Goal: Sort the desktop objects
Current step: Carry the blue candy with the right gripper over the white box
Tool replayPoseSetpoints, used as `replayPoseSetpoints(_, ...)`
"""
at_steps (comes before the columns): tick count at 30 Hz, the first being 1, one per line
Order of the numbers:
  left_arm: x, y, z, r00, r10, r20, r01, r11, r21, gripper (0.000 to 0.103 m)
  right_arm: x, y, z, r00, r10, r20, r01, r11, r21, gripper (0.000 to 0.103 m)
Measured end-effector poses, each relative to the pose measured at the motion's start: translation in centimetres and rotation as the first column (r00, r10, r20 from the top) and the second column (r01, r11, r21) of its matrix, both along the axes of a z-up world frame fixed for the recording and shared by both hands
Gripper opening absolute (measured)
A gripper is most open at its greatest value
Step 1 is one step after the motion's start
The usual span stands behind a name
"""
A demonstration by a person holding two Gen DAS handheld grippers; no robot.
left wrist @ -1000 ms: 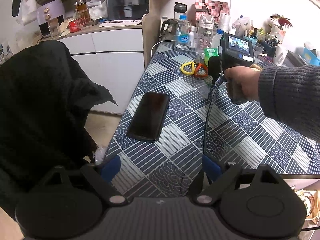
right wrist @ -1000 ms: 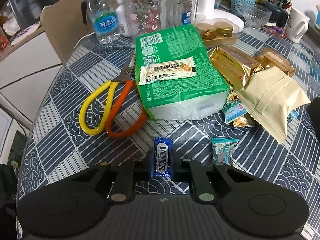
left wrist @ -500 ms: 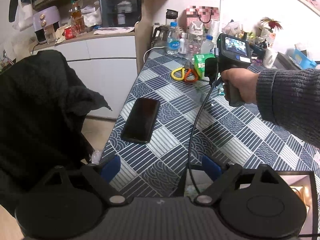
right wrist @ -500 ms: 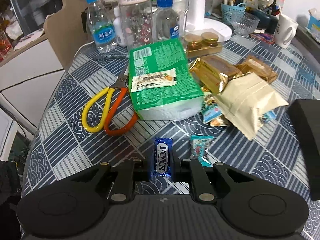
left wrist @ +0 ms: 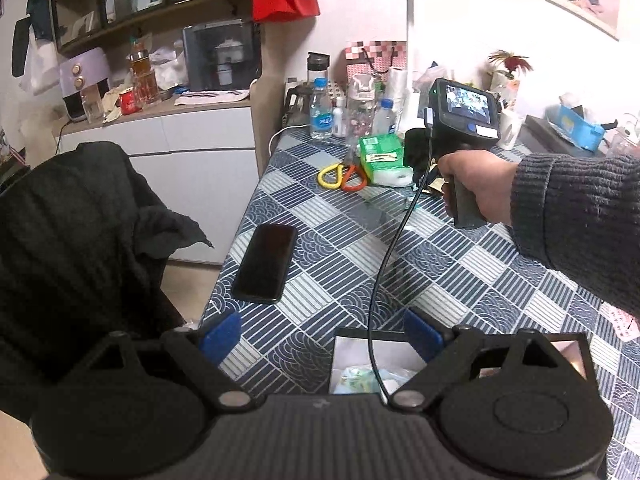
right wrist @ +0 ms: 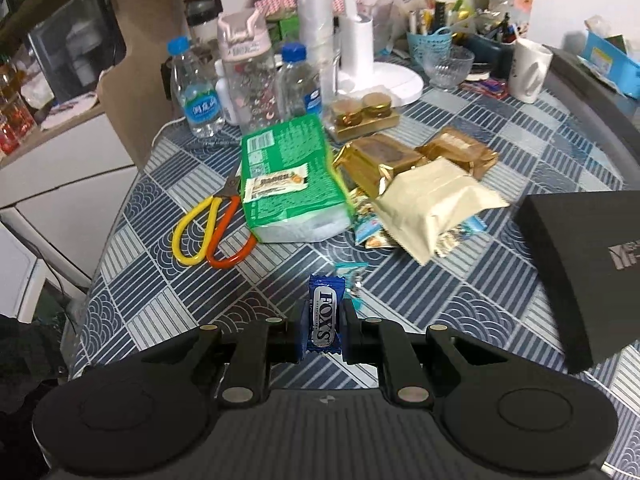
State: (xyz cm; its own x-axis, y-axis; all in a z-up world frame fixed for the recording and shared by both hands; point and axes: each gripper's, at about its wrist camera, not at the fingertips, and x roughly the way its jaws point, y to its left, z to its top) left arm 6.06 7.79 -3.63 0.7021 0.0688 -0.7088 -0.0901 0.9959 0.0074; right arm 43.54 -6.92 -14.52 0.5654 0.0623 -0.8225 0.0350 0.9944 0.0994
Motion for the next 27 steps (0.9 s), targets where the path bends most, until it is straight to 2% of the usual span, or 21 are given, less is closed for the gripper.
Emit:
replayPoseSetpoints(16,-4.7,-2.8,3.1,0.997,-0.047,0.056,0.048,0.999,-0.010,0.103,-6.3,-4.6,6.2,0.996,-0.023,0.085,0.018,0.998,0.055,0.016)
replayPoseSetpoints(27,-8.1,-5.1,4.2,0.992,-0.088,0.086,0.086,0.996,0.020,0.103,-12.9,-8.1,10.1,0.987,-0.023,0.156,0.003,0.992,0.128,0.016)
